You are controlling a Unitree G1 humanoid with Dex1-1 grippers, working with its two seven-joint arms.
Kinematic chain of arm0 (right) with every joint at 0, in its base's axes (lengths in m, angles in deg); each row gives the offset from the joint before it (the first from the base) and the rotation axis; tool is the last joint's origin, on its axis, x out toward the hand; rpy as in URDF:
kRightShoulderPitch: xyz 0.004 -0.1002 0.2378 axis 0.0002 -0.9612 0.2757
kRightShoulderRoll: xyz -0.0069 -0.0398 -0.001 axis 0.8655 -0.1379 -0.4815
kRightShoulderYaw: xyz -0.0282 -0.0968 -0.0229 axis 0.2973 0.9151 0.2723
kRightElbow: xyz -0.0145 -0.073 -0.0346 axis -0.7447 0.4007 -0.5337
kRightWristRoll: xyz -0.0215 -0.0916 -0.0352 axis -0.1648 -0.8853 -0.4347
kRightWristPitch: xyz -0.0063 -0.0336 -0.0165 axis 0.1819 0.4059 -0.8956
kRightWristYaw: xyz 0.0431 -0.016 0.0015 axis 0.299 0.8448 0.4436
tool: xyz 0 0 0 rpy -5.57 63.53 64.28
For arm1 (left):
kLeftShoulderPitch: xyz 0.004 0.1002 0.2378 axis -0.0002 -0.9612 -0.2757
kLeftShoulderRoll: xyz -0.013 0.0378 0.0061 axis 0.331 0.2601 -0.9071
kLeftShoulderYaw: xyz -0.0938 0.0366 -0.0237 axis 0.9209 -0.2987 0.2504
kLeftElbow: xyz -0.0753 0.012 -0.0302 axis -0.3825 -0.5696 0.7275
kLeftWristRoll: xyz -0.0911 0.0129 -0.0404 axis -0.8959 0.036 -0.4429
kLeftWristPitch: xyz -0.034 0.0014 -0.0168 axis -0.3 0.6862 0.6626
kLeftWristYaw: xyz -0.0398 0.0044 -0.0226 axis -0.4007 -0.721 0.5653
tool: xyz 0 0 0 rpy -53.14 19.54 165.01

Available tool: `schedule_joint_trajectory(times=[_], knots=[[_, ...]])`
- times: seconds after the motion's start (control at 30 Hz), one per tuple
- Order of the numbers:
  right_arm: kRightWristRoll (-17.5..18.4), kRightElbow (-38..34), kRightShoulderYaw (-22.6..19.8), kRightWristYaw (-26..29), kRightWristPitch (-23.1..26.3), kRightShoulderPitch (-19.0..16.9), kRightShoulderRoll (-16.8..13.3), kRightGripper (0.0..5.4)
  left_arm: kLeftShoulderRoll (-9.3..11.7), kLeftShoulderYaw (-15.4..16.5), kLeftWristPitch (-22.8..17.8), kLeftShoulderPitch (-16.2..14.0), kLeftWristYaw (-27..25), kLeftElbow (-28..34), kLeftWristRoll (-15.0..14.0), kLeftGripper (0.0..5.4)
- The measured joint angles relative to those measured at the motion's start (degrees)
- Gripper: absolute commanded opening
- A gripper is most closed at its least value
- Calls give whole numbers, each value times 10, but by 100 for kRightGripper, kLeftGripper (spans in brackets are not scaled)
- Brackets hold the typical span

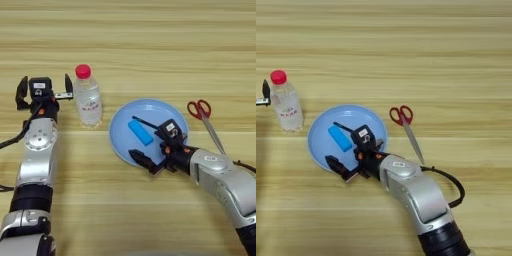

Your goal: Move the objects on the table

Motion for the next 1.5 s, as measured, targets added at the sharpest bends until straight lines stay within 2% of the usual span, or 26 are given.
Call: schedule_joint_trajectory(times=[0.43, 0.53, 0.8, 0.97, 1.4, 1.5], knots=[[-5, 37, 1, 0, -28, 12, 5, 540, -4, 1, 0, -1, 7, 2, 1, 538], [-10, 46, 1, 0, -39, 14, 5, 540, -3, 1, -2, -3, 20, 7, 18, 538], [-13, 53, 3, 0, -47, 16, 5, 540, -3, 1, -22, -5, 26, 11, 23, 538], [-16, 55, 7, 1, -50, 17, 4, 540, -3, -1, -35, -11, 29, 17, 39, 538], [-21, 79, 14, 9, -72, 24, 4, 540, -3, 2, -51, -18, 29, 24, 40, 538], [-26, 87, 17, 10, -77, 28, 4, 508, -3, 3, -51, -20, 29, 24, 40, 540]])
